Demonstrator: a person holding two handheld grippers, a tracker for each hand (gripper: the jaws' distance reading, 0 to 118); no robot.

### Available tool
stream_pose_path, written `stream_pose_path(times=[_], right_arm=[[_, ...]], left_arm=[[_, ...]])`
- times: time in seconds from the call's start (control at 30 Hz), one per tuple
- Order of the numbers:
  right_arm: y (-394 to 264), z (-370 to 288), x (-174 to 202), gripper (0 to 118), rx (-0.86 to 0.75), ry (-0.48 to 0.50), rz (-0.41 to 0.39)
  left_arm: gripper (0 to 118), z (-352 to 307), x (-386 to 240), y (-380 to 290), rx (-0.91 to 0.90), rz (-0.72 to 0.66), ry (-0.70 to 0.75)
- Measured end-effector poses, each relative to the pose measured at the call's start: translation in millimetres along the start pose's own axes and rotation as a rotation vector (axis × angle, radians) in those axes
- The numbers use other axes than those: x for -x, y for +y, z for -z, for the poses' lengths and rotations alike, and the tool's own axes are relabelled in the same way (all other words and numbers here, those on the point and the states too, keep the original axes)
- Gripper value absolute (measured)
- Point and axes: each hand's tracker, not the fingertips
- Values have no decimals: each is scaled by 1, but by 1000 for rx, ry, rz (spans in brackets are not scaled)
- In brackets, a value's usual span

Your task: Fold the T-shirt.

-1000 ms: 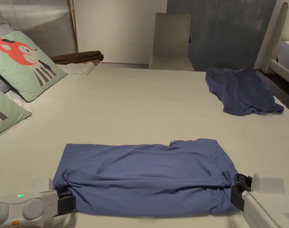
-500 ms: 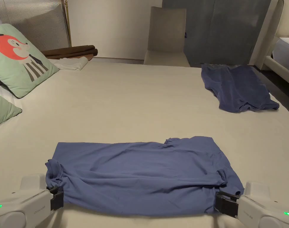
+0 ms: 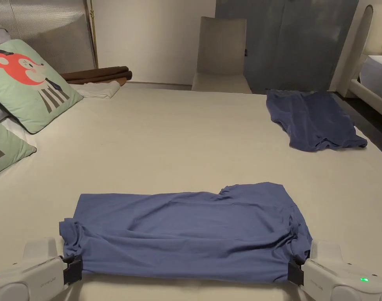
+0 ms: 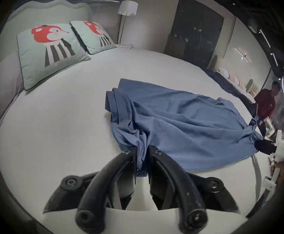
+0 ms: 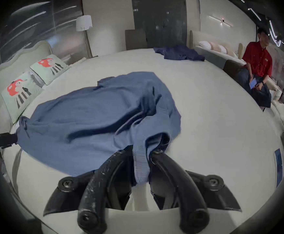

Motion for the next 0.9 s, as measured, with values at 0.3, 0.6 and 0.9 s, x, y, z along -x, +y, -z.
stream_pose_path(times=[0.3, 0.6, 0.9], right_arm=[[-53, -66, -7, 12, -22, 30, 77], [-103, -59, -11, 13, 22, 15, 122], [-45, -112, 9, 112, -132, -35, 41]], left_arm=[[9, -51, 15, -46, 45, -42, -28], [14, -46, 25, -84, 92, -46, 0], [114, -83, -5, -42, -133, -53, -47]])
